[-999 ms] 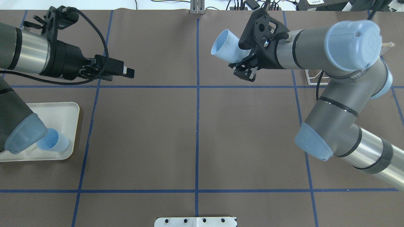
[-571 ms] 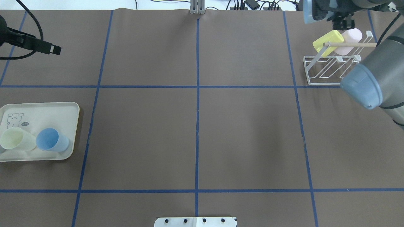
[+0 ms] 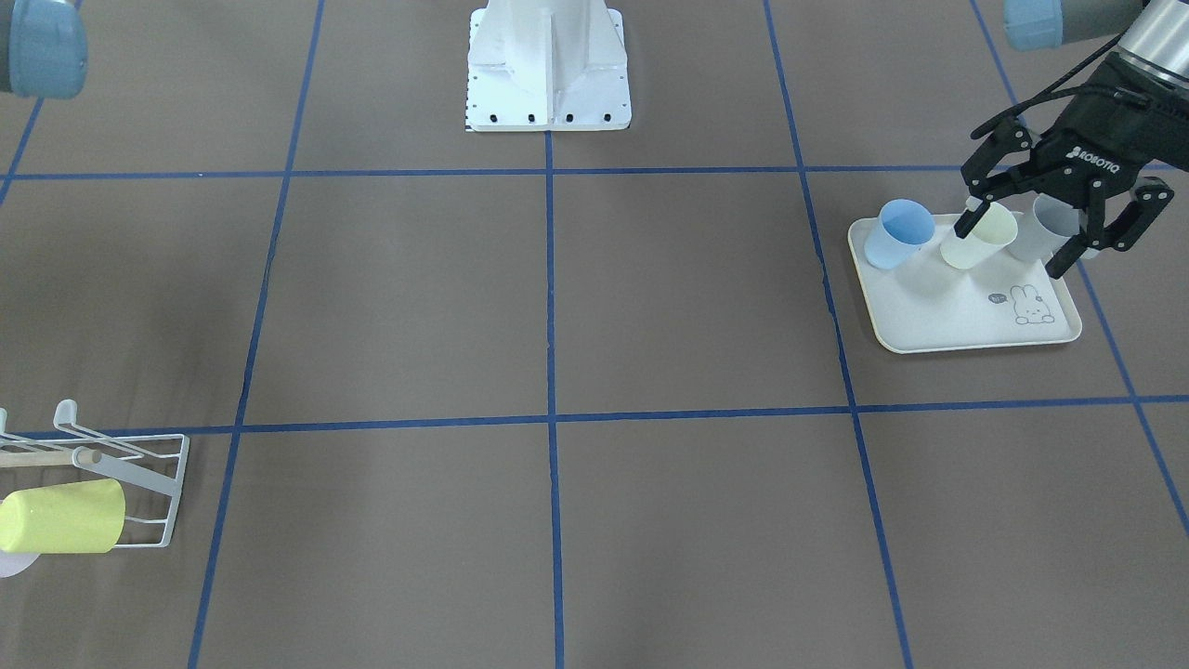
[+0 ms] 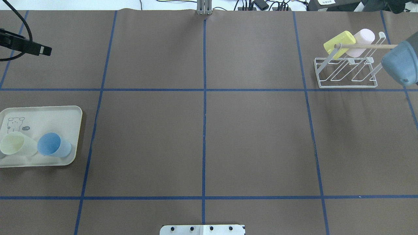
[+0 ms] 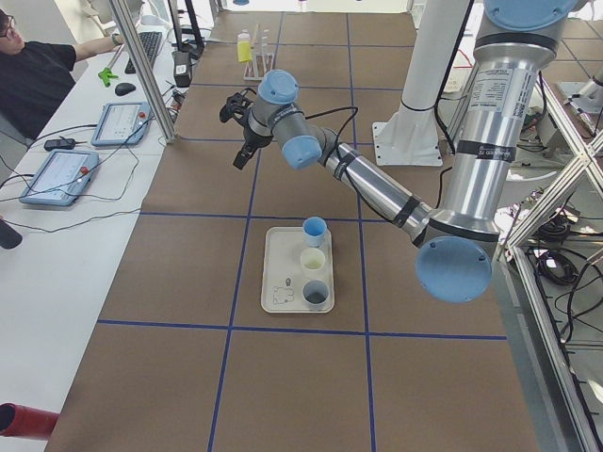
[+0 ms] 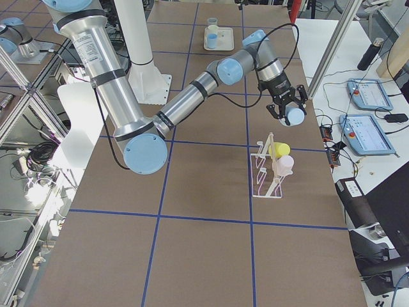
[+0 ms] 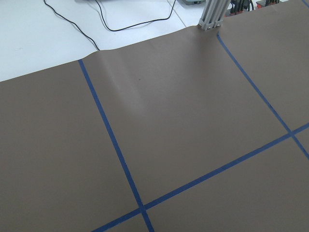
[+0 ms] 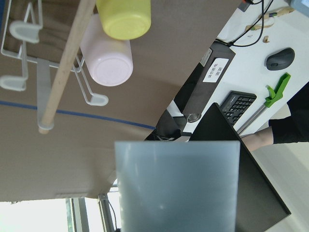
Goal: Transfer IKEA cup to right arm and place on rack
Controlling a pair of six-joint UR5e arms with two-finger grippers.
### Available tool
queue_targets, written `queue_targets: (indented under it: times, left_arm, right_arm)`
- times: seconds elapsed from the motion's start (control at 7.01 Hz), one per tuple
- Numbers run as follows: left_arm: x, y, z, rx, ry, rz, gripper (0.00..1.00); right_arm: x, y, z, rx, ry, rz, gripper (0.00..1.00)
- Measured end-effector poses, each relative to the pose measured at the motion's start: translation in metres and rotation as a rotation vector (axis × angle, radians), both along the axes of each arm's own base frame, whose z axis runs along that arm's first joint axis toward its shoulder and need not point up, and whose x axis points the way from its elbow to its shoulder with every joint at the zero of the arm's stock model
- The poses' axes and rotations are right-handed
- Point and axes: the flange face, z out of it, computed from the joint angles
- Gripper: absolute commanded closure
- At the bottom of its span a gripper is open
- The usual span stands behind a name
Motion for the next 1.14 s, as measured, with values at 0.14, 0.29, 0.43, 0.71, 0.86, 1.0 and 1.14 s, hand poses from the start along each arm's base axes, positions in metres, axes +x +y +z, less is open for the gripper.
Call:
queue_targets:
  times: [0.14, 0.29, 0.43, 0.71, 0.86, 1.0, 1.14]
  left_arm:
    - [0.000, 0.001, 0.001, 0.000, 0.000, 0.000, 0.00]
    - [-0.001, 0.001, 0.001, -0.001, 0.001, -0.001, 0.00]
    - [-0.001, 0.002, 0.000, -0.002, 0.003, -0.002, 0.00]
    - [-0.001, 0.002, 0.000, -0.004, 0.003, -0.002, 0.00]
    - [0.000, 0.002, 0.001, -0.005, 0.002, -0.002, 0.00]
    - [0.000, 0.002, 0.001, -0.005, 0.002, -0.002, 0.00]
    - [0.000, 0.001, 0.001, -0.006, 0.002, -0.001, 0.00]
  right_arm:
    - [0.003, -0.020, 0.032, 0.019, 0.040, -0.024, 0.71]
    - [0.004, -0.033, 0.059, 0.034, 0.076, -0.048, 0.68]
    - [0.003, -0.038, 0.078, 0.037, 0.110, -0.057, 0.65]
    - [-0.022, -0.033, 0.100, 0.037, 0.188, -0.071, 0.63]
    - [-0.040, -0.031, 0.109, 0.037, 0.229, -0.079, 0.63]
    - [-0.052, -0.029, 0.116, 0.035, 0.256, -0.084, 0.62]
    - [-0.058, -0.026, 0.122, 0.031, 0.273, -0.086, 0.62]
